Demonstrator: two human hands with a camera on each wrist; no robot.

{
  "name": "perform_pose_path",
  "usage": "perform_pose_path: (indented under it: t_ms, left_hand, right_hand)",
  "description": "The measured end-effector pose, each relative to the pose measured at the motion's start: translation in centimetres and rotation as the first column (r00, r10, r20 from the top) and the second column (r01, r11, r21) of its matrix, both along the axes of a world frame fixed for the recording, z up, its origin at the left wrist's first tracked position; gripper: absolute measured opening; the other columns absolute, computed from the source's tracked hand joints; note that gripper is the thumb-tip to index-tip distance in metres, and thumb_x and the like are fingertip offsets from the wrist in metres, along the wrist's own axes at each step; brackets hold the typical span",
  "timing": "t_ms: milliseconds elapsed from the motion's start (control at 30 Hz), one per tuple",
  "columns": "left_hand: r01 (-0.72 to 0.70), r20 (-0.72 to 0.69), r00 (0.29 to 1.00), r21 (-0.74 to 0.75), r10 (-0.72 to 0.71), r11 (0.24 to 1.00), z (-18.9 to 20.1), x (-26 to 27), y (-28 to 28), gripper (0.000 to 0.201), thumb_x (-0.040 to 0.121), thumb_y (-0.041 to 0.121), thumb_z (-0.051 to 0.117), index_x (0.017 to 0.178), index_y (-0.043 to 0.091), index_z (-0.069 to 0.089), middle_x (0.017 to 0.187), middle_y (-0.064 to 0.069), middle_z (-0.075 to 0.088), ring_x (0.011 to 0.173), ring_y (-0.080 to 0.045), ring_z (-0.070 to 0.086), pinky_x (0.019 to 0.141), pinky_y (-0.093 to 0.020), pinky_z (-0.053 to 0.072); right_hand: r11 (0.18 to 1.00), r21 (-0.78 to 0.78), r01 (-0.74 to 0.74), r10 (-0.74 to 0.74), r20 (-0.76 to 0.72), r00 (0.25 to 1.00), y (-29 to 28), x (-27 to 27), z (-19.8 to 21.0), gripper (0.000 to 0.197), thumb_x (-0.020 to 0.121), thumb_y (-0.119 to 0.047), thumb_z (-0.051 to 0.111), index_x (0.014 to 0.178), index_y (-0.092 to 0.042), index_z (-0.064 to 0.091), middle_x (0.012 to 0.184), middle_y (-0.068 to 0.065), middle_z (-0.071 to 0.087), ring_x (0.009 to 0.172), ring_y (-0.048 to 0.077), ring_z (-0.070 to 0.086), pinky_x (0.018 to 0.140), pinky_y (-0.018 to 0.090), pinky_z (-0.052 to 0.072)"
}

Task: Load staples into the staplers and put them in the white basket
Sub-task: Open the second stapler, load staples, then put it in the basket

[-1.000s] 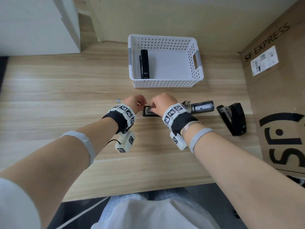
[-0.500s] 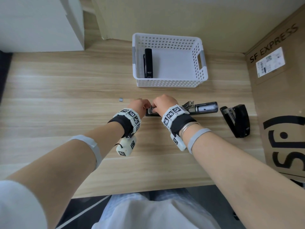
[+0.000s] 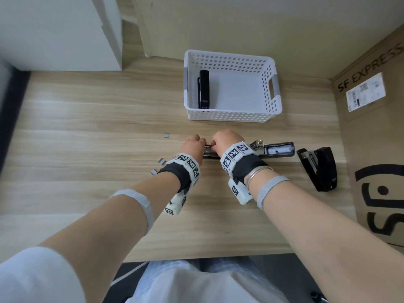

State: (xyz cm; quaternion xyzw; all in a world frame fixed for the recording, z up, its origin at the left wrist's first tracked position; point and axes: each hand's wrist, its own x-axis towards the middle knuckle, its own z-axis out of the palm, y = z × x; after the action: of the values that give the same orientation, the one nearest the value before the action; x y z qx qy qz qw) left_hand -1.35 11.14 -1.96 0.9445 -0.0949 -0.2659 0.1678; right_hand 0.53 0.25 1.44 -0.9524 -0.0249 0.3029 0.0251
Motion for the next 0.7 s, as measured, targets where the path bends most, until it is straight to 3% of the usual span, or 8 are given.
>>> perform_pose_path:
  t_ms: [133, 300, 367, 500, 567, 700]
  left_hand:
    - [-0.002, 0.042, 0.999, 0.012, 0.002, 1.000, 0.1, -1.2, -0.9, 0.042, 0.079, -0.011, 0.047, 0.120, 0.001, 0.045, 0.128, -0.017, 0.041, 0.108, -0.035, 0.049, 0.092, -0.037, 0.044]
    - [-0.016, 0.038, 0.999, 0.016, 0.015, 1.000, -0.4, -1.8, -1.3, 0.049, 0.078, -0.008, 0.052, 0.124, 0.004, 0.040, 0.133, -0.015, 0.036, 0.111, -0.034, 0.046, 0.097, -0.035, 0.042]
    - [-0.019, 0.041, 0.999, 0.022, 0.018, 1.000, -0.5, -1.8, -1.4, 0.047, 0.078, -0.008, 0.052, 0.123, 0.003, 0.041, 0.131, -0.015, 0.038, 0.110, -0.034, 0.047, 0.096, -0.036, 0.043]
    - [-0.037, 0.047, 0.998, 0.026, 0.035, 0.999, -0.8, -1.7, -1.6, 0.045, 0.080, -0.006, 0.057, 0.121, 0.002, 0.041, 0.130, -0.015, 0.039, 0.109, -0.034, 0.048, 0.094, -0.037, 0.045]
    - [-0.035, 0.042, 0.999, 0.023, 0.034, 0.999, -0.9, -1.6, -1.5, 0.047, 0.080, -0.006, 0.058, 0.123, 0.003, 0.041, 0.130, -0.014, 0.039, 0.110, -0.035, 0.048, 0.094, -0.038, 0.045]
    - [-0.030, 0.043, 0.999, 0.011, 0.030, 0.999, -0.9, -1.3, -1.3, 0.046, 0.083, -0.003, 0.058, 0.124, 0.004, 0.041, 0.132, -0.014, 0.039, 0.112, -0.035, 0.047, 0.096, -0.039, 0.045]
  right_hand:
    - [0.997, -0.071, 0.004, 0.005, 0.116, 0.993, -2.3, 1.1, 2.4, 0.028, 0.091, -0.001, 0.048, 0.108, -0.010, 0.069, 0.110, 0.011, 0.069, 0.095, 0.028, 0.066, 0.085, 0.037, 0.056]
    - [0.979, -0.155, 0.133, -0.109, 0.151, 0.982, -8.1, 1.4, 4.9, 0.022, 0.092, -0.008, 0.049, 0.100, -0.008, 0.070, 0.101, 0.011, 0.070, 0.086, 0.027, 0.067, 0.081, 0.040, 0.057]
    - [0.963, -0.228, 0.147, -0.133, 0.075, 0.988, -9.8, 0.8, 5.4, 0.022, 0.092, -0.011, 0.050, 0.100, -0.008, 0.070, 0.102, 0.011, 0.070, 0.087, 0.027, 0.067, 0.082, 0.039, 0.057]
    - [0.963, -0.255, 0.082, -0.125, -0.157, 0.980, -11.7, -0.6, 5.5, 0.033, 0.095, -0.016, 0.046, 0.124, -0.010, 0.061, 0.129, 0.007, 0.061, 0.116, 0.026, 0.058, 0.098, 0.035, 0.048]
    - [0.981, -0.162, 0.106, -0.137, -0.190, 0.972, -12.2, -1.4, 5.5, 0.040, 0.090, -0.021, 0.056, 0.129, -0.016, 0.055, 0.132, 0.005, 0.057, 0.117, 0.026, 0.056, 0.094, 0.031, 0.046]
    - [0.985, -0.151, 0.088, -0.105, -0.108, 0.989, -12.5, -1.8, 6.4, 0.048, 0.076, -0.012, 0.073, 0.119, -0.023, 0.055, 0.121, 0.005, 0.051, 0.095, 0.022, 0.053, 0.075, 0.030, 0.047]
